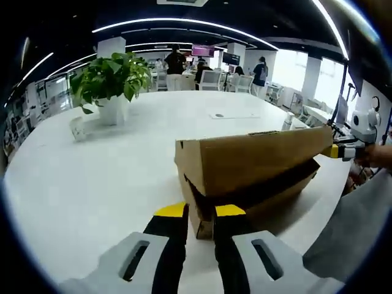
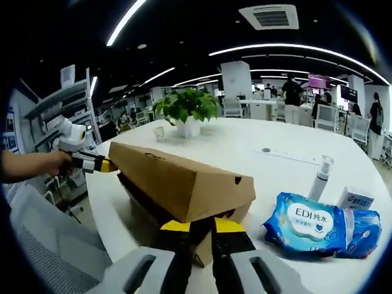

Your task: Operate the shoe box by opening the lid, removing the specified soft item, and placing it in the target area until the item is outside and the box remains undamaged.

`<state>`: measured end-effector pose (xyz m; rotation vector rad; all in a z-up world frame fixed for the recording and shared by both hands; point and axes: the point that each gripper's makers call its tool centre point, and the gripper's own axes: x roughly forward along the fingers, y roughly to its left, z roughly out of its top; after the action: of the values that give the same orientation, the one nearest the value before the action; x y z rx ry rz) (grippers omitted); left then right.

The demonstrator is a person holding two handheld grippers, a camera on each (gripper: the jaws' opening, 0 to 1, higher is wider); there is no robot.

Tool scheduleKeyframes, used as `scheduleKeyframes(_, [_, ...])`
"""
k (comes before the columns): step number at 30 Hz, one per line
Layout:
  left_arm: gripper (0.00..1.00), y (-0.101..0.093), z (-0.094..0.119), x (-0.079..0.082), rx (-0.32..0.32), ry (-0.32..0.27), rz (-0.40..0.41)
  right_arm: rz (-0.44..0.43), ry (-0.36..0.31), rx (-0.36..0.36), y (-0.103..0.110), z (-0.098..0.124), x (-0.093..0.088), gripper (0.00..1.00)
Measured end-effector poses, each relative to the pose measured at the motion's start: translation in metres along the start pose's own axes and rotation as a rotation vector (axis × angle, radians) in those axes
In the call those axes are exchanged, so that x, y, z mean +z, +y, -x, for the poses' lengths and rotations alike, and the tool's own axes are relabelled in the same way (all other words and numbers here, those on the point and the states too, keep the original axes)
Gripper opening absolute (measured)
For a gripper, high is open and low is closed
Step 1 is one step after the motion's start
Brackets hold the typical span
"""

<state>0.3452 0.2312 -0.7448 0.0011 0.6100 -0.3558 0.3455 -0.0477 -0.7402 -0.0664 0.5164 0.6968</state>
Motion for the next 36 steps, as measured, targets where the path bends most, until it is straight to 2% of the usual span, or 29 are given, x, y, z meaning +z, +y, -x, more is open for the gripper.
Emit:
scheduleKeyframes(5, [0.18, -0.002, 0.001, -0.004, -0.007, 0.009, -0.012, 0.041, 0.031, 0.022, 0.006, 0.002, -0.012, 0.15])
scheduleKeyframes(14, [0.21, -0.006, -0.001, -0.025, -0.014, 0.079, -0.068, 0.082, 0.071, 0.043, 0.014, -0.001, -0.026, 0.20])
scheduleKeyframes(23, [0.20, -0.006, -0.003, -0.031, -0.019, 0.092, -0.057, 0.099, 0.120, 0.056, 0.015, -0.004, -0.037, 0.23])
scheduleKeyframes(29, [0.19, -0.007, -0.003, -0.028, -0.028, 0.085, -0.063, 0.116, 0.109, 0.064, 0.017, -0.003, -0.032, 0.23])
scheduleKeyframes(31, [0.17, -0.008, -0.004, -0.029, -0.034, 0.086, -0.069, 0.107, 0.114, 0.062, 0.016, -0.004, -0.034, 0.22])
scheduleKeyframes(32, [0.14, -0.010, -0.005, -0.030, -0.043, 0.090, -0.071, 0.101, 0.114, 0.060, 0.015, -0.005, -0.034, 0.22])
scheduleKeyframes(36, [0.16, -0.010, -0.009, -0.035, -0.036, 0.108, -0.092, 0.109, 0.124, 0.043, 0.012, -0.006, -0.037, 0.17])
